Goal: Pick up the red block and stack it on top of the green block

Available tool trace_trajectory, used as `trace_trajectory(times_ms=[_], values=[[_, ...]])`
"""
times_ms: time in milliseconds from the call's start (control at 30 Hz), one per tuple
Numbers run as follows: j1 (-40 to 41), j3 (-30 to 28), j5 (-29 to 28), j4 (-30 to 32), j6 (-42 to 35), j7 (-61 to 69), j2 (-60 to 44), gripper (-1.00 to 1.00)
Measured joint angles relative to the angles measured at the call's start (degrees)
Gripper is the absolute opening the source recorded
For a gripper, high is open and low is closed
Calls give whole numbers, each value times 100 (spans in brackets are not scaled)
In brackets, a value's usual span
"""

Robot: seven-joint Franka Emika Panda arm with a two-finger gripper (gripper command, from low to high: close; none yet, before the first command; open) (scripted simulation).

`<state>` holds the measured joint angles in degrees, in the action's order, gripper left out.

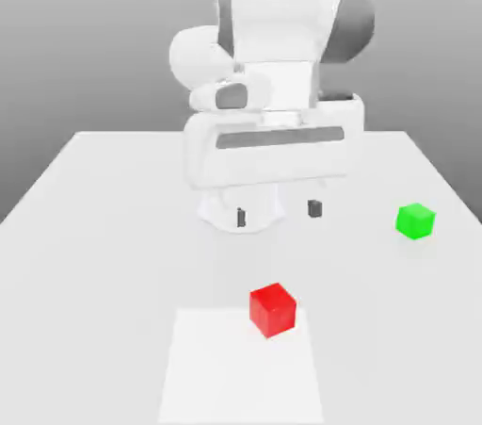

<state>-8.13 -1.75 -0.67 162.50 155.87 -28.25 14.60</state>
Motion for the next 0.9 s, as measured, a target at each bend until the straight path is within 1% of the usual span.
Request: trace_trajectory(times_ms=[100, 267, 300, 533, 767, 900], values=[[-95, 29, 41, 387, 756, 323, -1005, 0], [-88, 100, 148, 339, 1754, 470, -2207, 0], [-65, 124, 158, 312, 1930, 478, -2411, -100], [-48, 139, 140, 307, 1967, 463, -2461, -100], [-55, 104, 51, 489, 852, 401, -1163, -100], [-493, 431, 176, 494, 511, 448, -812, -100]])
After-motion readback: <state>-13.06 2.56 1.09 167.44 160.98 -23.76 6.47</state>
